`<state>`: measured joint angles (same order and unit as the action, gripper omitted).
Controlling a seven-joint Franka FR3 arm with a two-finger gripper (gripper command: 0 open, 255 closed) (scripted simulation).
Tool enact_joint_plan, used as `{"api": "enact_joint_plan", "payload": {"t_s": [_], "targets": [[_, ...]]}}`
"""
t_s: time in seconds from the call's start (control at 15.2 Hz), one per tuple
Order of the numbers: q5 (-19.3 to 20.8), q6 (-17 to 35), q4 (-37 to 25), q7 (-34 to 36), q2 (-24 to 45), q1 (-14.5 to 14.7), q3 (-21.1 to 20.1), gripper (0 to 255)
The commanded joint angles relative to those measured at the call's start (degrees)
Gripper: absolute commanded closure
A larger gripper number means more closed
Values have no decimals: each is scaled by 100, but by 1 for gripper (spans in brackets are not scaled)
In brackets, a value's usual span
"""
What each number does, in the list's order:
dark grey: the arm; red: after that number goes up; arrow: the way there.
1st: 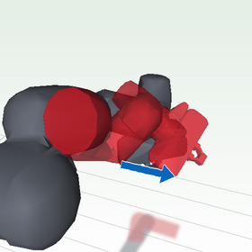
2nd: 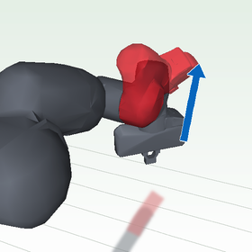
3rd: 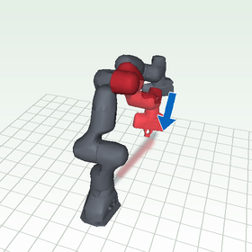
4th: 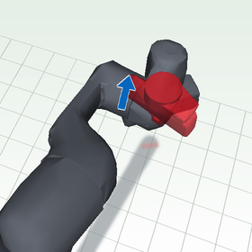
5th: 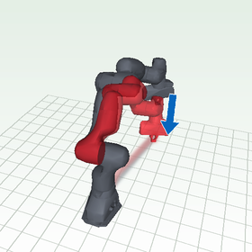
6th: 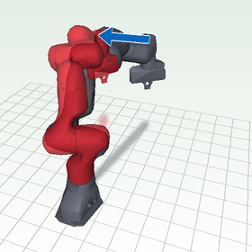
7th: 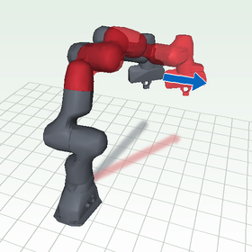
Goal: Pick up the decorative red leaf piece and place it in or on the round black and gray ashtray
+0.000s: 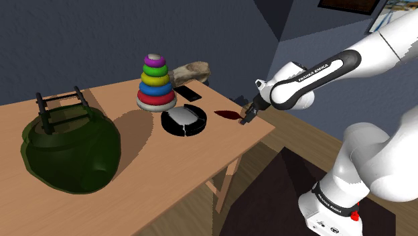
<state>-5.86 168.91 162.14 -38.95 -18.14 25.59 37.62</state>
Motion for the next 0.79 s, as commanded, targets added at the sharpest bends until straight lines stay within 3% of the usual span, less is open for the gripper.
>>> {"api": "enact_joint_plan", "payload": {"t_s": [0.0, 0.07, 0.13, 0.73], "targets": [[-2, 2, 0, -1, 2, 3, 2, 0], [-1, 1, 0, -1, 1, 1, 1, 0], [-1, 1, 0, -1, 1, 1, 1, 255], [-2, 2, 0, -1, 2, 3, 2, 255]]}}
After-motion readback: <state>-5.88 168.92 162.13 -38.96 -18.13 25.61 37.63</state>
